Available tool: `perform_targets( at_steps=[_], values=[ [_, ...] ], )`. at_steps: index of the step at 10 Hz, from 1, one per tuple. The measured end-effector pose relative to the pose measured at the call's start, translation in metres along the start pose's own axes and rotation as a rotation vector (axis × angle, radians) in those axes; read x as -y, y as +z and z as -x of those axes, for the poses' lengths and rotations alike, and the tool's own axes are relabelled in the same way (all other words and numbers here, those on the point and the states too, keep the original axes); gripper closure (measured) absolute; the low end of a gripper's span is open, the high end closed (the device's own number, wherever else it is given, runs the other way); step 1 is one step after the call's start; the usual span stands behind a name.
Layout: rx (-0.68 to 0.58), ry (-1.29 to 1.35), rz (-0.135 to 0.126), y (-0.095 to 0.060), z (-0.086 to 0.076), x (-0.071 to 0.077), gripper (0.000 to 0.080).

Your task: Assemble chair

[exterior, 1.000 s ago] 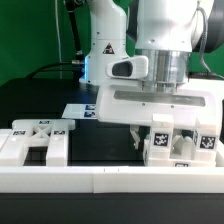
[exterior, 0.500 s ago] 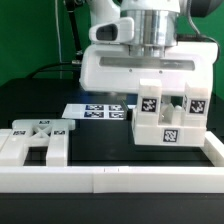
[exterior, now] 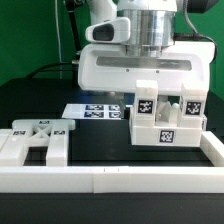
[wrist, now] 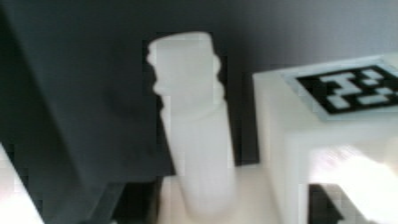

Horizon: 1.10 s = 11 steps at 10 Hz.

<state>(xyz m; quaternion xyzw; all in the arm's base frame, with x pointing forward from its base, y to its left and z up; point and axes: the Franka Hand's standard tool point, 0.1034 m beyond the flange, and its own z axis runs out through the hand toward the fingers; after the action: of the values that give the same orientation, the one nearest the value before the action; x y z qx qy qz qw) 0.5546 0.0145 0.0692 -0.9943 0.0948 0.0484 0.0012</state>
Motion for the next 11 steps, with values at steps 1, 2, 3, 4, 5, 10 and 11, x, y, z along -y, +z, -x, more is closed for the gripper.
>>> perform_targets(
  at_steps=[1, 2, 3, 4, 5, 10, 11],
  values=[
    [0.081, 0.011, 0.000, -0.005, 0.002, -0.001, 0.0469],
    [0.163, 0.005, 0.000, -0.008, 0.006, 0.001, 0.0469],
    [0.232, 0.006, 0.005, -0.008, 0.008, 0.002, 0.0469],
    [0.284, 0.008, 0.012, -0.005, 0.006, 0.001, 0.0469],
    [0.365, 0.012, 0.018, -0.004, 0.010, -0.002, 0.0469],
    [0.684, 0.007, 0.056, -0.001, 0.022, -0.003, 0.0469],
    [0.792, 0.010, 0.069, -0.002, 0.026, -0.006, 0.0469]
  ],
)
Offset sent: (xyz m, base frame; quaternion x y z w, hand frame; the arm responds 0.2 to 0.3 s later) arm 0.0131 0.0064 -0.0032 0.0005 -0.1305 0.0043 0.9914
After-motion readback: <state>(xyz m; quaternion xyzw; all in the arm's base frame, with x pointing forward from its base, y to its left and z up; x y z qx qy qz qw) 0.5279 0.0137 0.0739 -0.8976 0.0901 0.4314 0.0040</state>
